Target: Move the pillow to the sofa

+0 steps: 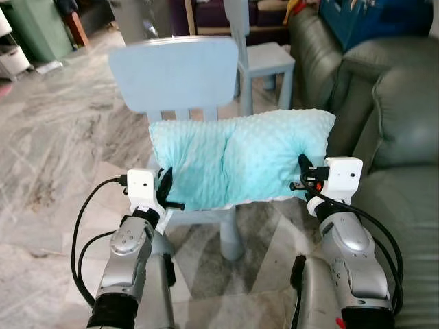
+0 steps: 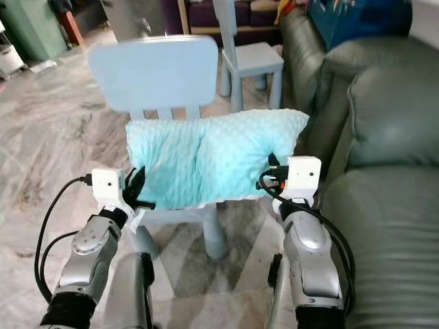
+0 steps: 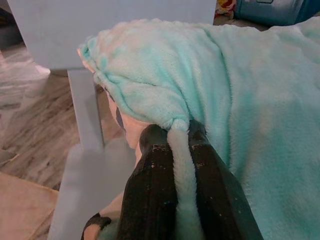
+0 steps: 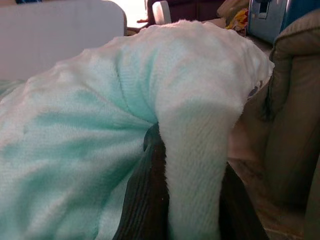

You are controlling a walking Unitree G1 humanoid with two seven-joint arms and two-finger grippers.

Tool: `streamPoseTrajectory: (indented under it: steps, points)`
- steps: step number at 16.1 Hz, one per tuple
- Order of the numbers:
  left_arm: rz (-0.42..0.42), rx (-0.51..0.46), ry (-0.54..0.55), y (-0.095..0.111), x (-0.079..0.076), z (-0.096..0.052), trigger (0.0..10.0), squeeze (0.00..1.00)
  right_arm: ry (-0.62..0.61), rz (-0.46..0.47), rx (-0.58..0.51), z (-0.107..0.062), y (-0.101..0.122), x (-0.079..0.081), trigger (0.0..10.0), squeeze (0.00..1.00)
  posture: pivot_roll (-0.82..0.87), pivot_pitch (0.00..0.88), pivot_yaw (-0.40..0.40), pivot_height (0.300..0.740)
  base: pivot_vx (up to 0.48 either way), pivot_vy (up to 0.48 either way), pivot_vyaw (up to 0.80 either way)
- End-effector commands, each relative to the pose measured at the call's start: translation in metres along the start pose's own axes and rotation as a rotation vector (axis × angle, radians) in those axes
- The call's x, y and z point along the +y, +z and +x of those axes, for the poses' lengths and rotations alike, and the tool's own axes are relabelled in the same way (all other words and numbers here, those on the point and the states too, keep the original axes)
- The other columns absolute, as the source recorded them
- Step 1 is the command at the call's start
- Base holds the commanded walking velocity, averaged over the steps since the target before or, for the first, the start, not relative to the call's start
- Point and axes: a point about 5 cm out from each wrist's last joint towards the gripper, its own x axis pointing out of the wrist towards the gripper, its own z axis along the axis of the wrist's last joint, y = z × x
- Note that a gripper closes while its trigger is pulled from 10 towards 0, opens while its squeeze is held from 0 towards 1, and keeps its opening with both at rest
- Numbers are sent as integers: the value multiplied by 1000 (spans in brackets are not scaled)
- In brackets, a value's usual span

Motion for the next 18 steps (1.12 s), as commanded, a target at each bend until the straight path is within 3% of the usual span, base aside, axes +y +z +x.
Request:
streamPoseTrajectory:
  steps: [1,18]
  points:
    - [14,-14,-7,4,0,4,10000,0,9,5,-35,2,9,2,10000,0,-147,0,68,529,0,0,0]
    - [17,-20,-20,5,-3,6,10000,0,6,0,-43,4,12,1,10000,0,-152,0,70,704,0,0,0]
